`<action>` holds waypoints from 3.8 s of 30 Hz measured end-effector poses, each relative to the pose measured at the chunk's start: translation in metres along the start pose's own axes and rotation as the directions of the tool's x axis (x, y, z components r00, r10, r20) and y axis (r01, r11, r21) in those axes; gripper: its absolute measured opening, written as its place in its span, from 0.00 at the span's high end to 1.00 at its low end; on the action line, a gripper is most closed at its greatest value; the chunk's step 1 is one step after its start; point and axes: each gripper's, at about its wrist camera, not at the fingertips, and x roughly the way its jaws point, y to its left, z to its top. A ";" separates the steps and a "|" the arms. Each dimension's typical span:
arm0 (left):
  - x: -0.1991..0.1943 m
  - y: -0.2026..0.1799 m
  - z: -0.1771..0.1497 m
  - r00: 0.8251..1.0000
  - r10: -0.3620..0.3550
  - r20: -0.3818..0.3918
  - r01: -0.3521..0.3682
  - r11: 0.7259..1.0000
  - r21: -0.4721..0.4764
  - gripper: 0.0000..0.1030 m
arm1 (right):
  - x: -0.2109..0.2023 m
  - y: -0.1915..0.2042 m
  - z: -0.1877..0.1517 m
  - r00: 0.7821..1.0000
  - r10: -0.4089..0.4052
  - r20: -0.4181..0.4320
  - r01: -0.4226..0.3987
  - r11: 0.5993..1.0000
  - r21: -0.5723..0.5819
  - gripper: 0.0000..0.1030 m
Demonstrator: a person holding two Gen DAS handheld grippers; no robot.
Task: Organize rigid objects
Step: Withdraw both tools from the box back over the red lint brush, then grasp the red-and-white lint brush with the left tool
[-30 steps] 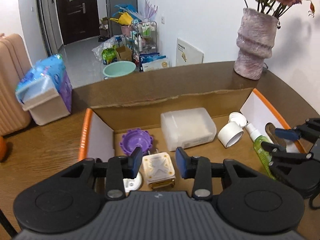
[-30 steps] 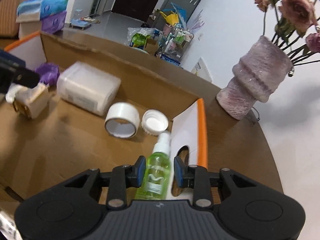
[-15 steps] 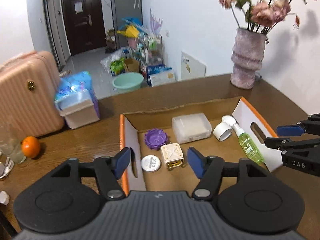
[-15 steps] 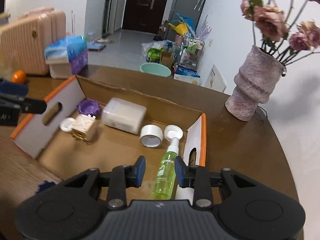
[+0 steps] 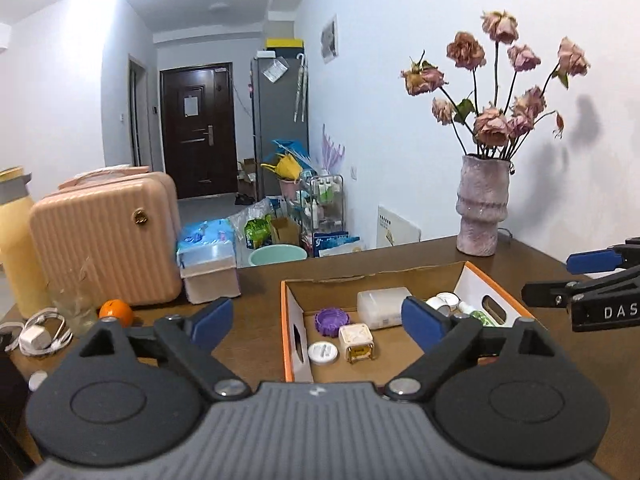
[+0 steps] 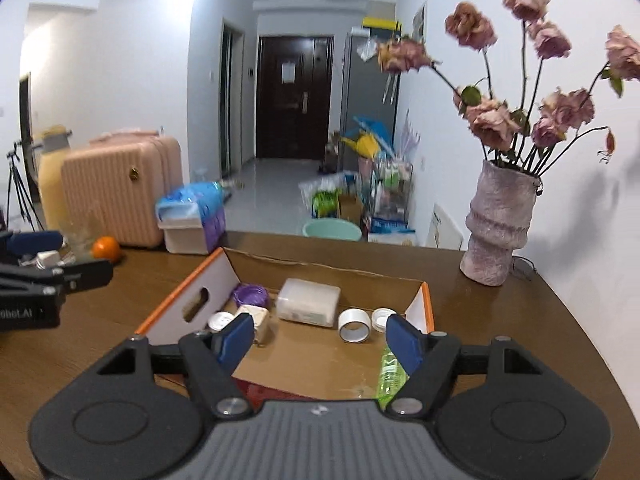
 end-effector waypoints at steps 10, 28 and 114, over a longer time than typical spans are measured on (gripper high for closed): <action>-0.057 -0.001 -0.044 0.985 -0.033 0.169 0.042 0.998 -0.049 0.00 | -0.058 0.014 -0.048 0.973 0.049 0.226 -0.056 0.998 0.025 0.03; -0.105 0.005 -0.104 0.983 0.011 0.183 0.003 0.997 -0.078 0.00 | -0.081 0.036 -0.110 0.964 0.032 0.265 -0.041 0.999 0.029 0.00; 0.018 0.001 -0.135 0.940 -0.279 -0.195 0.197 0.913 -0.357 0.54 | 0.018 -0.065 -0.170 0.972 0.114 -0.206 -0.039 0.940 0.340 0.89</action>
